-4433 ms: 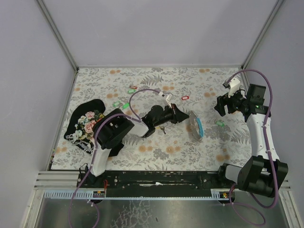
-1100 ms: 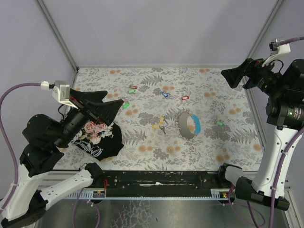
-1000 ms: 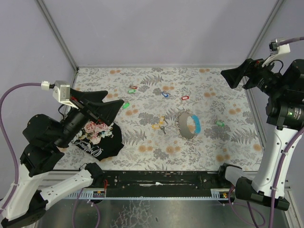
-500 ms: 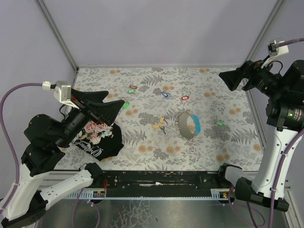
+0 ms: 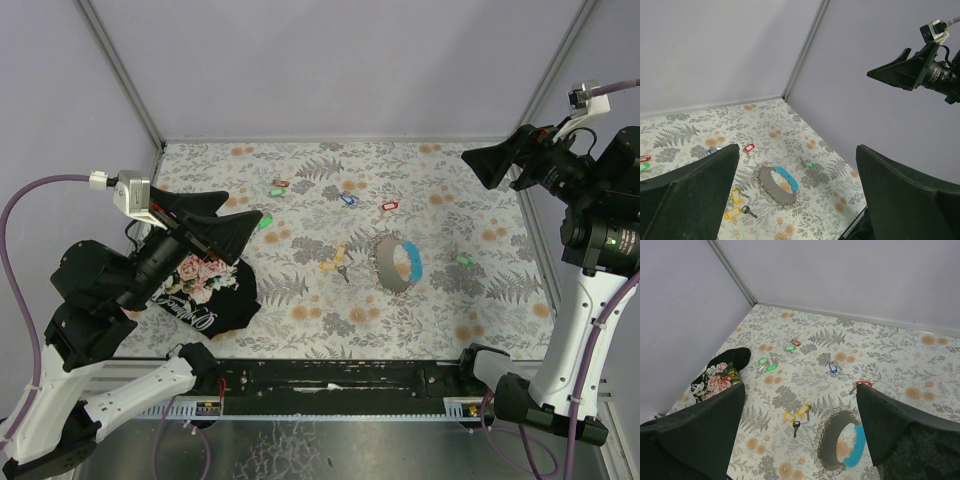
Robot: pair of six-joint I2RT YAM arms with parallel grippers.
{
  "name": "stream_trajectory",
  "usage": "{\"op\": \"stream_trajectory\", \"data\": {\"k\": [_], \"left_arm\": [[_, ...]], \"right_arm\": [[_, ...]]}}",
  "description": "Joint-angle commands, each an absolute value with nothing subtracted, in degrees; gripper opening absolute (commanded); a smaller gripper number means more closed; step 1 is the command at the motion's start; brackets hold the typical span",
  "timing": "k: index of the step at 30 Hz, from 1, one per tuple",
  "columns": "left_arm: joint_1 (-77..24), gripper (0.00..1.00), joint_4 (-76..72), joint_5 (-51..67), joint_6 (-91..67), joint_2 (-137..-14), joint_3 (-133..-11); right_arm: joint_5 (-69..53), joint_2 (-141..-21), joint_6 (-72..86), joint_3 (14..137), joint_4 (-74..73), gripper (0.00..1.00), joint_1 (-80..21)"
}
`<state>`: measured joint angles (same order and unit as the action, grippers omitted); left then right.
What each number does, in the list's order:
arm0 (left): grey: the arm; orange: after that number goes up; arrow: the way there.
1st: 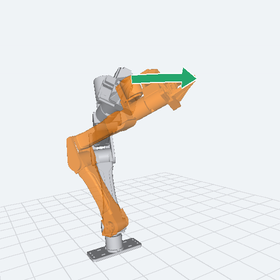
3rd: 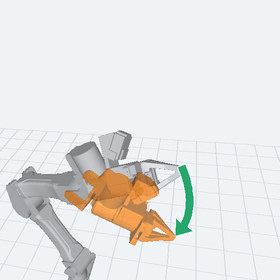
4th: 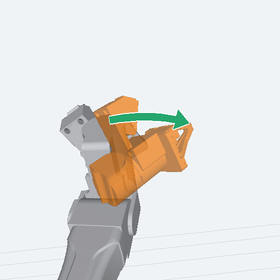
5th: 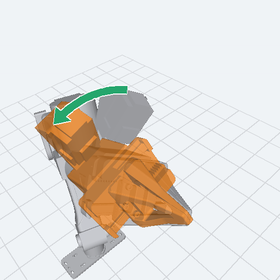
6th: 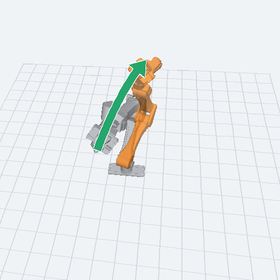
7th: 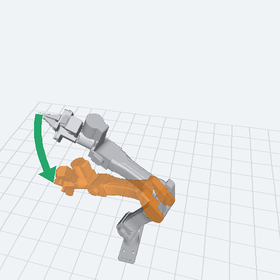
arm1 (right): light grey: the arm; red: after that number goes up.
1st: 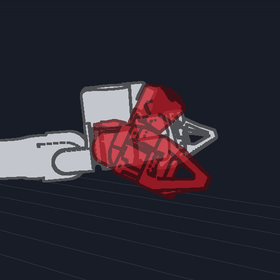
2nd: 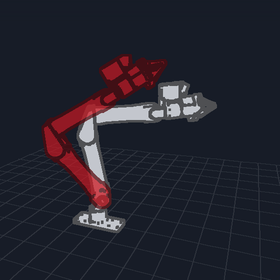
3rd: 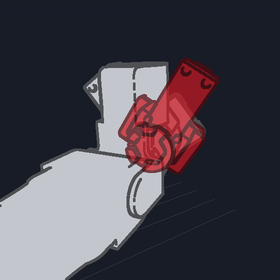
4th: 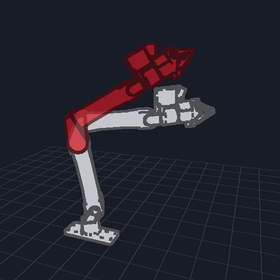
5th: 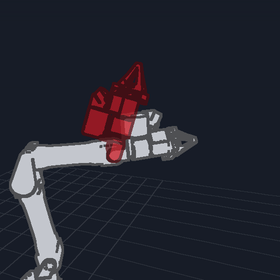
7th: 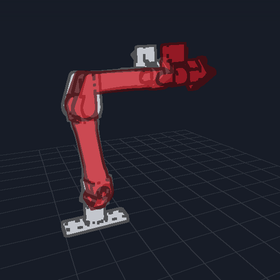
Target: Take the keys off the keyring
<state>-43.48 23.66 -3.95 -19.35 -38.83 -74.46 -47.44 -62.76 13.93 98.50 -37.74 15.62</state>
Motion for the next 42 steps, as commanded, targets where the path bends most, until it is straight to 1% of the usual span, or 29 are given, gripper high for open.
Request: {"op": "stream_trajectory", "data": {"k": [1, 42], "left_arm": [[-43.3, 1.0, 21.7, -3.0, -18.3, -38.9, -75.2], [-43.3, 1.0, 22.8, -2.7, -17.3, -39.5, -75.6]], "right_arm": [[-47.5, -62.6, 16.3, 100.4, -34.3, 0.99, 16.1], [-46.6, -61.6, 12.9, 99.4, -34.4, 0.99, 16.3]]}}
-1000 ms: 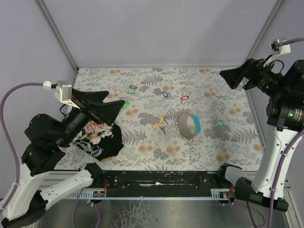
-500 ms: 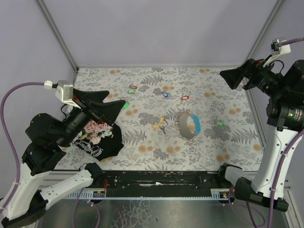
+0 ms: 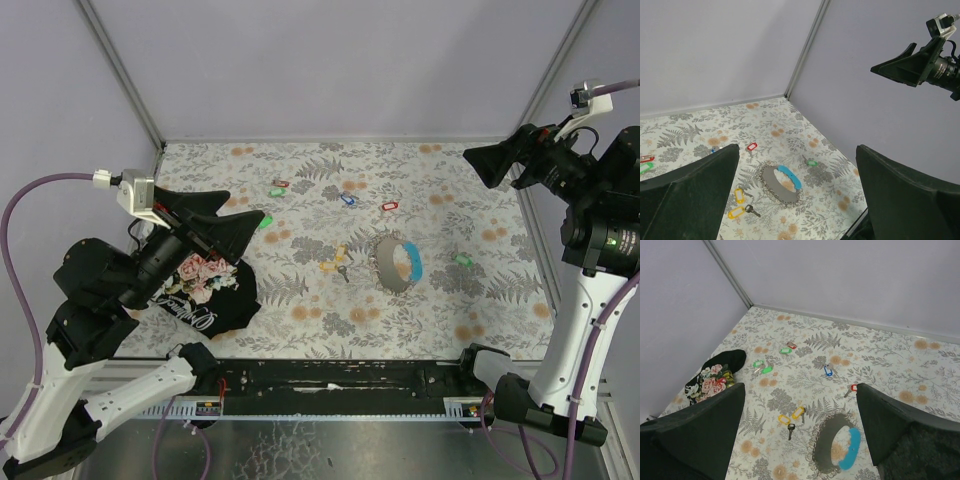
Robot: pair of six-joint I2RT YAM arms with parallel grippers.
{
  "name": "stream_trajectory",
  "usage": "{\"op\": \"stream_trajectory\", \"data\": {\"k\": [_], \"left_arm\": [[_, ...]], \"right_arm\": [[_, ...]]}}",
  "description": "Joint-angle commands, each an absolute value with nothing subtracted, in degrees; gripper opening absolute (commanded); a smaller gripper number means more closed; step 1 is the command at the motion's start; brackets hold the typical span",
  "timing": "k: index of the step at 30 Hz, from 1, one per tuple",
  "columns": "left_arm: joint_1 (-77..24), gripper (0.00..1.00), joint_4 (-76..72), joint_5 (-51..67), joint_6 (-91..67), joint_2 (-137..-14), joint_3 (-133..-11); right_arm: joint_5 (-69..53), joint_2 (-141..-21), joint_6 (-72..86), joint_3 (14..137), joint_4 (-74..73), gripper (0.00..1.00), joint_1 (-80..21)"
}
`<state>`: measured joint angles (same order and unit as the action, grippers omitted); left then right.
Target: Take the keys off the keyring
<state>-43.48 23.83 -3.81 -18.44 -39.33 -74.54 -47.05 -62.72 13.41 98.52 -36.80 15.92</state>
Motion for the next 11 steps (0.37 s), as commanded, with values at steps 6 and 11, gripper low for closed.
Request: {"op": "stream_trajectory", "data": {"k": [6, 11], "left_arm": [[-43.3, 1.0, 23.2, -3.2, -17.5, -38.5, -74.8], [-43.3, 1.0, 23.1, -3.4, -17.3, -38.5, -74.3]], "right_arm": [[-46.2, -60.7, 12.7, 98.7, -34.4, 0.99, 16.3], [-46.0, -60.9, 12.0, 99.2, -35.4, 0.99, 16.3]]}}
